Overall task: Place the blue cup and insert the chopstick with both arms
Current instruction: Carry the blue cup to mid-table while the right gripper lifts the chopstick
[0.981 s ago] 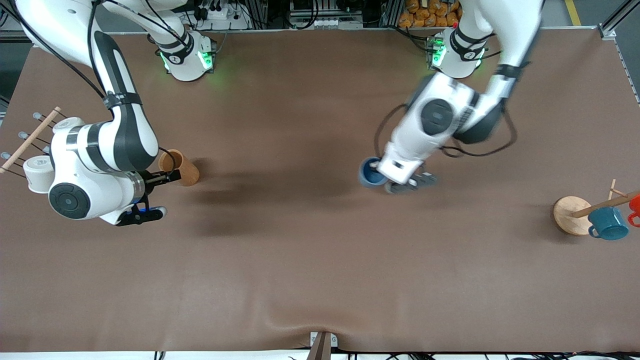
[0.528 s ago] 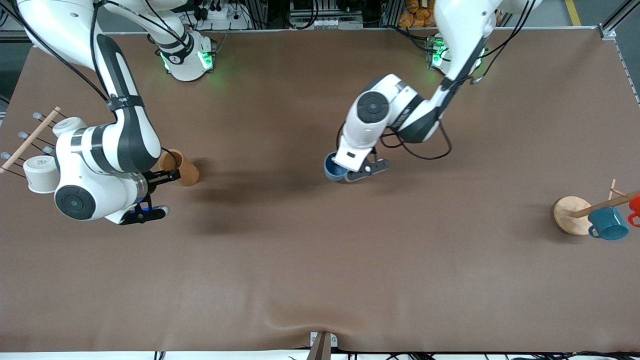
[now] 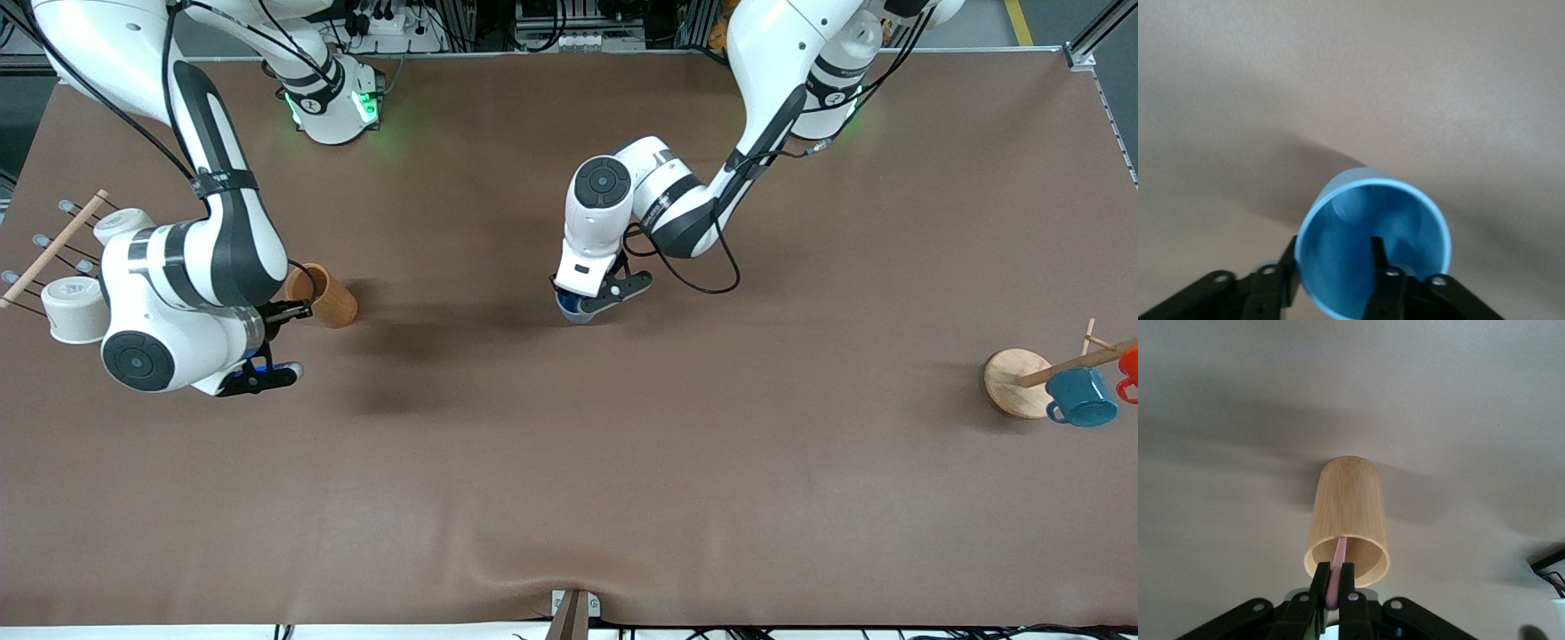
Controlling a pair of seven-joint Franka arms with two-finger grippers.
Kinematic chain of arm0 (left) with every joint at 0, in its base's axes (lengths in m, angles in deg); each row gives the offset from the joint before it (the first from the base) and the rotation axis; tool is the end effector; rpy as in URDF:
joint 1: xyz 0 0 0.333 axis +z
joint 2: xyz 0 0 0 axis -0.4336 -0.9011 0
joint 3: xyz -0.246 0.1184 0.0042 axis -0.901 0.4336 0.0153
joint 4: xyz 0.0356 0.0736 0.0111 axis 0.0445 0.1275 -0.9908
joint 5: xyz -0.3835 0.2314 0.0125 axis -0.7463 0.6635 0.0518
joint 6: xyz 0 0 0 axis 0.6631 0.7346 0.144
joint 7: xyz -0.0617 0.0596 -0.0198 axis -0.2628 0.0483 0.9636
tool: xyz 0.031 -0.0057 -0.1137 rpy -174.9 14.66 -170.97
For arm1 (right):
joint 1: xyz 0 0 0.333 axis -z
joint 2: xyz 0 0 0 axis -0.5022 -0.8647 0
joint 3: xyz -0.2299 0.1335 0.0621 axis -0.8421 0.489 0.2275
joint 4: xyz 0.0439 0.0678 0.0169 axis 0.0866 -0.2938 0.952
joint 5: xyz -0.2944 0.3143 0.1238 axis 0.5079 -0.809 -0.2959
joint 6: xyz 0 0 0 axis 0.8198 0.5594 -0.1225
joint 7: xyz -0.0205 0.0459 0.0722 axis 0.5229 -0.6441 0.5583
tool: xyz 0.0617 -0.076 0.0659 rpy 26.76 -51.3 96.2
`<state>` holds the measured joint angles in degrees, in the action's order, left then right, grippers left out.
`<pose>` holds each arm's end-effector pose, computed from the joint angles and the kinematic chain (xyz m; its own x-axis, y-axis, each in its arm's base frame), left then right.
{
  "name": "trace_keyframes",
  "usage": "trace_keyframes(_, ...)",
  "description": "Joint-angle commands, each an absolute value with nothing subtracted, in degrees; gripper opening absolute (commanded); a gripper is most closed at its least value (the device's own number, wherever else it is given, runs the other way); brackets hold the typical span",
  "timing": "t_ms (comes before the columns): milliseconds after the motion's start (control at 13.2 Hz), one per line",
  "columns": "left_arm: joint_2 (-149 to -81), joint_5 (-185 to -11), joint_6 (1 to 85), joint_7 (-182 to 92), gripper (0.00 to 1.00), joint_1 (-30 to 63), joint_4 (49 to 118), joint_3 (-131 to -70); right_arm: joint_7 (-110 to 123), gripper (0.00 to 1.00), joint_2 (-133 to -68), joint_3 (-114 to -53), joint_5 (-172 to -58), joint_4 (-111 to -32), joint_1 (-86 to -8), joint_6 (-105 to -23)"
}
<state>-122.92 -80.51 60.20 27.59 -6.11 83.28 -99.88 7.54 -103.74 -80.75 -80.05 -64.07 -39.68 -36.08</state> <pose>0.4586 -0.5188 0.1735 0.8912 0.4509 -0.0492 0.4532 -0.8894 0.0593 0.6360 0.0804 0.2592 0.8493 0.1603 -0.5030 0.1600 -0.9861 -0.0441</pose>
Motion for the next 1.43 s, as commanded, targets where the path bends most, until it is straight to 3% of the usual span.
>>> trace_keyframes(0, -119.37, -78.95, 56.86, 29.02, 1.00, -4.72, 82.55, -99.60, 8.10, 0.00, -102.61, -81.19, -80.25, -63.66, -39.82, -35.18)
trace_keyframes(830, -106.18, -83.59, 34.28, 9.46, 1.00, 11.96, 72.36, -100.13, 7.22, 0.00, -93.29, -80.66, -80.08, -55.14, -41.83, -28.05)
trace_keyframes(1057, -102.67, -85.54, 26.19, -2.57, 1.00, 18.21, 71.73, -100.13, 7.30, 0.00, -92.93, -79.08, -80.26, -51.80, -45.77, -29.36)
trace_keyframes(1358, -98.89, -86.86, 18.81, -17.35, 1.00, 22.35, 70.24, -97.34, 8.09, 0.00, -93.28, -78.81, -80.34, -51.70, -53.41, -39.37)
